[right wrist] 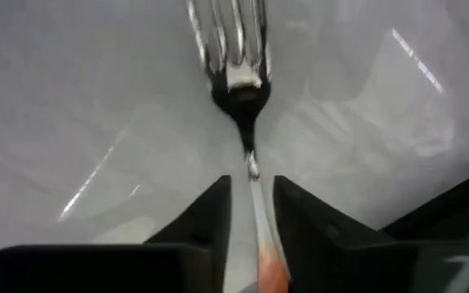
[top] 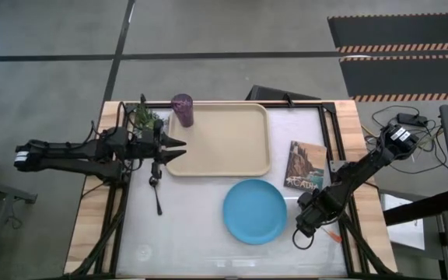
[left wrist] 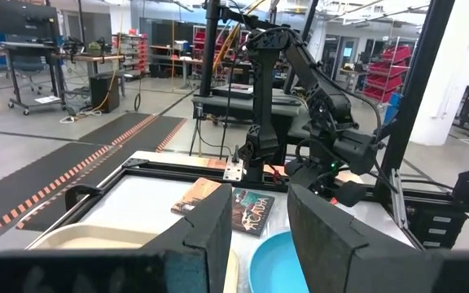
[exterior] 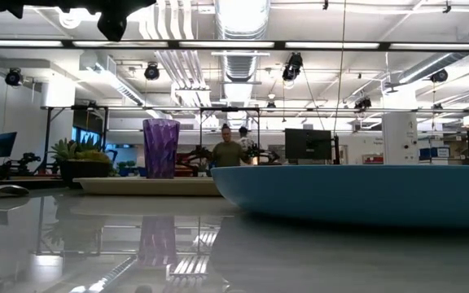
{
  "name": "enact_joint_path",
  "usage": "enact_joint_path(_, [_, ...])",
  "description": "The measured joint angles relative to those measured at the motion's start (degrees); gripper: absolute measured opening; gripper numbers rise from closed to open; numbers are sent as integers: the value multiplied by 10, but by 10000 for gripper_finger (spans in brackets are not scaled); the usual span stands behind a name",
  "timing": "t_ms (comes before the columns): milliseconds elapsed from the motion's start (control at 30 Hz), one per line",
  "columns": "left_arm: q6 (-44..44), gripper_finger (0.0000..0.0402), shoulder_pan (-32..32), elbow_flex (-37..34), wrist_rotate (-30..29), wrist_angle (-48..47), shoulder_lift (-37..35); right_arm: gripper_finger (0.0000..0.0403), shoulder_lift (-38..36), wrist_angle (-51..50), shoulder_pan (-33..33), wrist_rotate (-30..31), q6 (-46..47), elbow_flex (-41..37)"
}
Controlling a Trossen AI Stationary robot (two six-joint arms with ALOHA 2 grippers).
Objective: Pick and place plate/cup/fork/spoon on tray
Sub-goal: Put the orange fork on the brown tray to the bottom right of the violet cup
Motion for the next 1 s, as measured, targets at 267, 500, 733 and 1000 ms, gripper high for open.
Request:
enact_joint_path(267, [0, 103, 0, 0, 0, -1, 0, 147, 0, 6, 2, 41, -5, -5])
enact_joint_path(500, [0, 103, 0, 0, 0, -4, 0, 154, 0, 19, 2, 41, -4, -8])
enact_joint_path(733, [-1, 103, 0, -1, 0, -4, -1, 141, 35, 35, 5, 40, -12, -9])
enact_joint_path(1000, [-1, 103, 0, -1, -1, -4, -1, 94, 79, 31, 7, 37, -14, -6])
